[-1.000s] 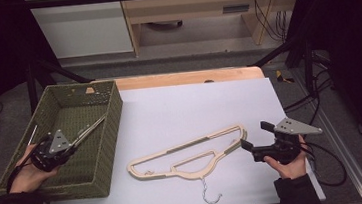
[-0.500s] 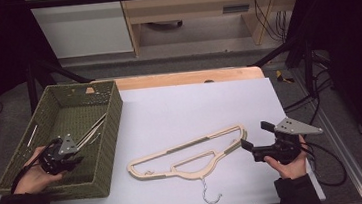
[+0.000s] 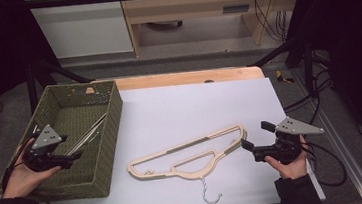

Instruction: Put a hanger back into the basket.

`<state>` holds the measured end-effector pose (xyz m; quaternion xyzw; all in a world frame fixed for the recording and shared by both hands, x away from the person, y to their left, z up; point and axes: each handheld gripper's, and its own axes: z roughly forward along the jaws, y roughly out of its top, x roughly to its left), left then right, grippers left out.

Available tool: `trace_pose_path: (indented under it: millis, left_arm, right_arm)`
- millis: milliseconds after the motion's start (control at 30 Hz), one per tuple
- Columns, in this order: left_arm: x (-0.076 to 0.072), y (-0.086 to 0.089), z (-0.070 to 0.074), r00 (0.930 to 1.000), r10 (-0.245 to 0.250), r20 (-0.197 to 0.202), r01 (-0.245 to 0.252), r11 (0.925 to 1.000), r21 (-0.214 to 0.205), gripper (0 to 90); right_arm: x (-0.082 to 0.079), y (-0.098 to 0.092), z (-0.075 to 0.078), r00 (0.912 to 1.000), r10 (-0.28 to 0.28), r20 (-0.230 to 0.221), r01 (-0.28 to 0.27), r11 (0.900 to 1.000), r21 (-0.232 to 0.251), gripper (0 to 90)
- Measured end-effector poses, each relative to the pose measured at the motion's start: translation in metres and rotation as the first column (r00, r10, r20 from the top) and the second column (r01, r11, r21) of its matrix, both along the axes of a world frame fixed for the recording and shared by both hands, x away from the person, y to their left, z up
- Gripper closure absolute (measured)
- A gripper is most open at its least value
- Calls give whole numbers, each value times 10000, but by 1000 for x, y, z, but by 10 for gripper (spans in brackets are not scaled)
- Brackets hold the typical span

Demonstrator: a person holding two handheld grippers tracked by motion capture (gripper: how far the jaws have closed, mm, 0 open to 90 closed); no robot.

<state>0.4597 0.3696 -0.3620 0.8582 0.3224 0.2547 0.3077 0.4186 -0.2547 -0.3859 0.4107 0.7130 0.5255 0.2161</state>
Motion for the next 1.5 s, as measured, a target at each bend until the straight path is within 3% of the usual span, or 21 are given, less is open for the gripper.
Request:
trace_pose_path:
  millis: [133,167,233,367,467,633,867,1067,1133,1333,1500]
  left_arm:
    - [-9,-8,15,9991,-113,414,157,9941,-1074,157]
    - [-12,-12,18,9984,-55,567,141,9882,-1523,149]
    - [-17,-19,25,9965,-77,829,238,9803,-1959,137]
    - [-26,-39,37,9900,-245,1391,588,9669,-2481,123]
    - [-33,-59,42,9832,-517,1750,1037,9473,-3032,114]
    - [-41,-99,39,9739,-1186,1933,1804,9217,-3434,113]
    - [-40,-151,15,9642,-2243,1412,2608,8979,-3546,118]
    - [-42,-178,-8,9557,-2753,1040,2943,8893,-3501,124]
    - [-42,-183,-18,9562,-2811,818,2913,8851,-3629,128]
    - [-43,-187,-41,9544,-2968,327,2902,8964,-3350,135]
    - [-43,-187,-55,9517,-3072,-20,2895,8991,-3283,153]
  right_arm:
    - [0,1,0,10000,37,-9,-37,10000,28,42]
    - [0,1,0,10000,36,-8,-36,10000,17,42]
    - [0,1,0,10000,45,-6,-45,10000,33,42]
    - [-1,0,1,10000,52,55,-52,10000,72,42]
    - [-1,1,2,9999,108,90,-108,9999,59,42]
    - [-1,2,2,9998,167,64,-167,9998,81,41]
    - [-1,3,2,9999,162,31,-162,9998,74,42]
    - [-2,6,1,9998,207,-2,-207,9998,-21,42]
    - [-3,7,0,9995,324,-28,-324,9994,-131,42]
    - [-6,23,-5,9969,632,-471,-650,9971,-393,35]
    - [-12,40,-9,9924,878,-868,-940,9931,-702,45]
